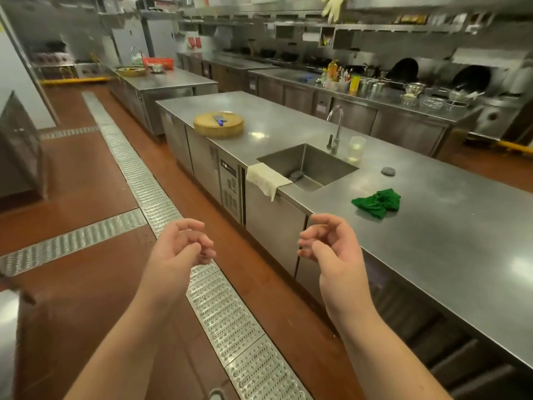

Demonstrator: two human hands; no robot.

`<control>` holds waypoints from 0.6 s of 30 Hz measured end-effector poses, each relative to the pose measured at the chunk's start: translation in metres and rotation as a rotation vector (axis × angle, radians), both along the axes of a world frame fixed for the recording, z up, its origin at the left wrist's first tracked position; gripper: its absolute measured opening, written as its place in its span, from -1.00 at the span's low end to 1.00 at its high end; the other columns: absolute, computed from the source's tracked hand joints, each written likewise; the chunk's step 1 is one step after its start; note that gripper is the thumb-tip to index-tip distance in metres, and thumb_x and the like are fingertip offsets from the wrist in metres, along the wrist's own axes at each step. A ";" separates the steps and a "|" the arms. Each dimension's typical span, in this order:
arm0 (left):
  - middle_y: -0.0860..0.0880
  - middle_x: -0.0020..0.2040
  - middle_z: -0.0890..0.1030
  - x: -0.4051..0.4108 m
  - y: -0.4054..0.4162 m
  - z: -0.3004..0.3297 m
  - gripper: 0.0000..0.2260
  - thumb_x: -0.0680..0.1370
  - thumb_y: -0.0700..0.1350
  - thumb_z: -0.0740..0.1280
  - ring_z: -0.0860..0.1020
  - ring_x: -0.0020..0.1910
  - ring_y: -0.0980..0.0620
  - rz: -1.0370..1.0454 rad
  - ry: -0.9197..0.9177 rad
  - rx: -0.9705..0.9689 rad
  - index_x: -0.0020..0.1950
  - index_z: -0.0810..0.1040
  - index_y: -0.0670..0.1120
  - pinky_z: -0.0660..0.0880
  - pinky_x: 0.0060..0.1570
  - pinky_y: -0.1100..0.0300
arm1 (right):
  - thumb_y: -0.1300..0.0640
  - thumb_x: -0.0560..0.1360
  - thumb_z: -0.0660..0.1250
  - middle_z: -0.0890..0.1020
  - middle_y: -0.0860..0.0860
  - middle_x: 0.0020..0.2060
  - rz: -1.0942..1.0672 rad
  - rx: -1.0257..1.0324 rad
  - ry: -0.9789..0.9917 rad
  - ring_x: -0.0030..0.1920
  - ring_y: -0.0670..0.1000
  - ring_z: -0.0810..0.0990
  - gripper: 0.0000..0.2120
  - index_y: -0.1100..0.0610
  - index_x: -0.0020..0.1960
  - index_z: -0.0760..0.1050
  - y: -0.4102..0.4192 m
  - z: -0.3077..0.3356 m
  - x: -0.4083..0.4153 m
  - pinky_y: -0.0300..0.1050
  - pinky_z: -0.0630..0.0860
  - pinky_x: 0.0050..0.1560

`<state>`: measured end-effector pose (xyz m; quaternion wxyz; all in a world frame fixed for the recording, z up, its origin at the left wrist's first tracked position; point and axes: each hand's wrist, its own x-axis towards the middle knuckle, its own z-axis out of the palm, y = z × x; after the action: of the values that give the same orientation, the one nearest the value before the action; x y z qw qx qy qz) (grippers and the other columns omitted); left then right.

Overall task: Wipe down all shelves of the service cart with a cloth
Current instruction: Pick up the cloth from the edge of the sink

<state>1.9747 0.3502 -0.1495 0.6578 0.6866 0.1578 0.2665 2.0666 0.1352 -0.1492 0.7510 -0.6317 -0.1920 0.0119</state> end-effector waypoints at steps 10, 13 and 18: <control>-0.10 -0.17 0.58 0.208 0.159 0.011 -0.71 0.55 -0.43 0.11 0.59 -0.18 -0.07 -0.107 0.025 0.067 0.12 0.47 -0.13 0.56 -0.05 -0.02 | 0.30 0.45 0.17 0.60 0.00 -0.15 -0.066 -0.038 0.013 -0.09 0.03 0.58 -0.66 0.04 0.13 0.52 0.156 -0.017 0.193 -0.08 0.55 -0.02; -0.13 -0.15 0.58 0.270 0.190 0.011 -0.71 0.54 -0.43 0.12 0.59 -0.17 -0.07 -0.122 0.047 0.048 0.14 0.47 -0.15 0.55 -0.04 -0.02 | 0.29 0.44 0.18 0.59 -0.03 -0.16 -0.091 -0.060 0.028 -0.08 0.02 0.57 -0.67 0.03 0.12 0.51 0.185 -0.025 0.241 -0.09 0.55 -0.02; -0.13 -0.16 0.58 0.367 0.220 -0.008 -0.70 0.52 -0.46 0.11 0.59 -0.20 -0.06 -0.192 0.123 0.021 0.14 0.47 -0.20 0.55 -0.04 -0.03 | 0.42 0.54 0.17 0.60 -0.02 -0.13 -0.138 -0.120 0.074 -0.05 0.06 0.59 -0.63 0.01 0.14 0.51 0.196 -0.049 0.318 0.04 0.57 0.05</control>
<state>2.3420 0.5706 -0.1580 0.6620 0.7205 0.1287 0.1614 2.3851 0.3308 -0.1986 0.7175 -0.6863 -0.1190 -0.0051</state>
